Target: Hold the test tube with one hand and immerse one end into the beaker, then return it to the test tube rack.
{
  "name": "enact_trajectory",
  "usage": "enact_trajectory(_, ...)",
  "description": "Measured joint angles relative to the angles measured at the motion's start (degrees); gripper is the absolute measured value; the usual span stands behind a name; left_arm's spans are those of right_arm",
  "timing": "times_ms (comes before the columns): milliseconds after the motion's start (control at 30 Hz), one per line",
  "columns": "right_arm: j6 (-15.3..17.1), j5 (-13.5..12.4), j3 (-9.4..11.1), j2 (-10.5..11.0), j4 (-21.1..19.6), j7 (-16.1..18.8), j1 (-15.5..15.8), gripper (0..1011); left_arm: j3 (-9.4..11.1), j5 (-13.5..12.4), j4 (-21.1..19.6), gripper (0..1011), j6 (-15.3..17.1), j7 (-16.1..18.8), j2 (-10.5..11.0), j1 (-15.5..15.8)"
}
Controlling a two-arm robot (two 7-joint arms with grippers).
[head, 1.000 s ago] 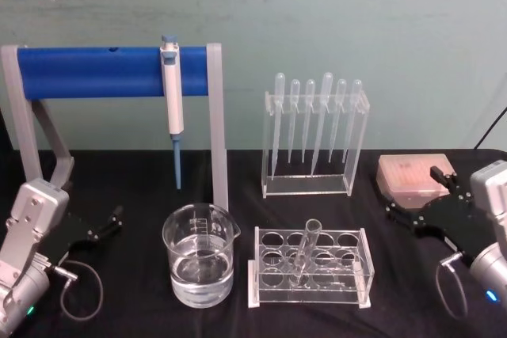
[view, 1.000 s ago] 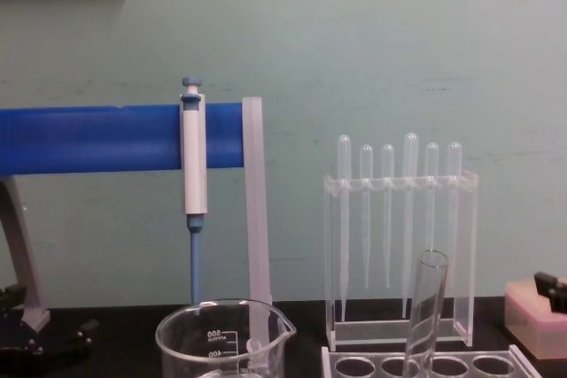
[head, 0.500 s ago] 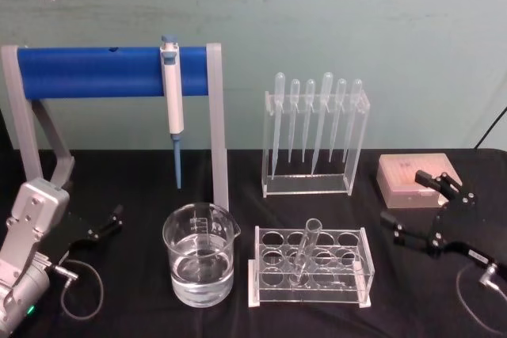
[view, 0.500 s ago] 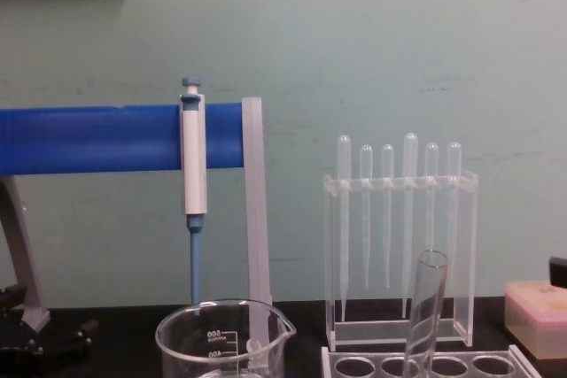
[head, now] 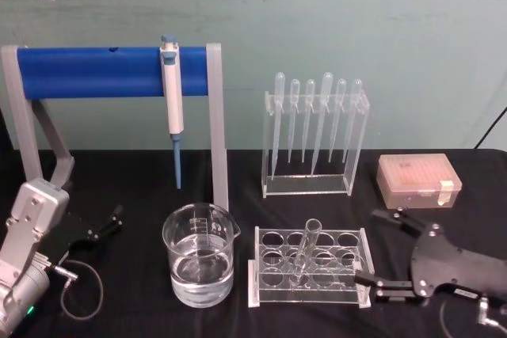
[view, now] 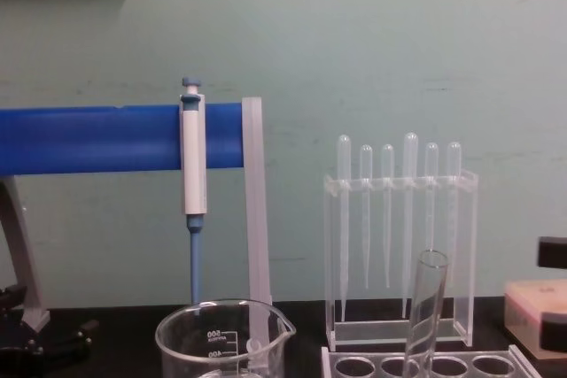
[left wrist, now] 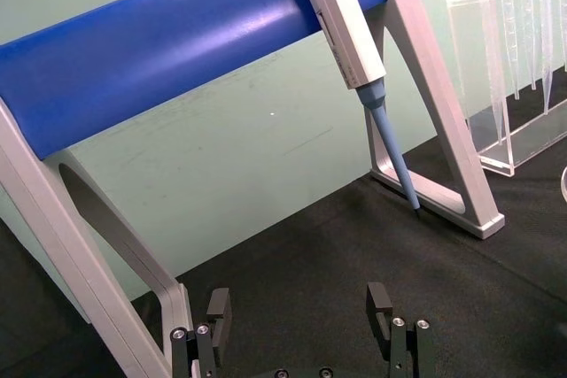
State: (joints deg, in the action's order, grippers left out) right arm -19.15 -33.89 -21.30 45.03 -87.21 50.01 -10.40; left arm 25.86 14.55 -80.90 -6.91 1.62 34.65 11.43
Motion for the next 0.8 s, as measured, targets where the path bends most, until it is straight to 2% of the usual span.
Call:
enact_trajectory(333,3.01,-0.07,-2.92,-3.29,1.98,2.64,-3.96,1000,0.0,0.0,0.0,1000,0.0,0.0,0.0,0.0)
enact_trajectory(533,5.2,1.1,-5.21,-5.16,3.44,2.69,-7.05,1000,0.0,0.0,0.0,1000,0.0,0.0,0.0,0.0)
enact_trajectory(800,7.48,2.46,-7.17,-7.16,5.48,1.19,-9.92,1000,0.0,0.0,0.0,1000,0.0,0.0,0.0,0.0)
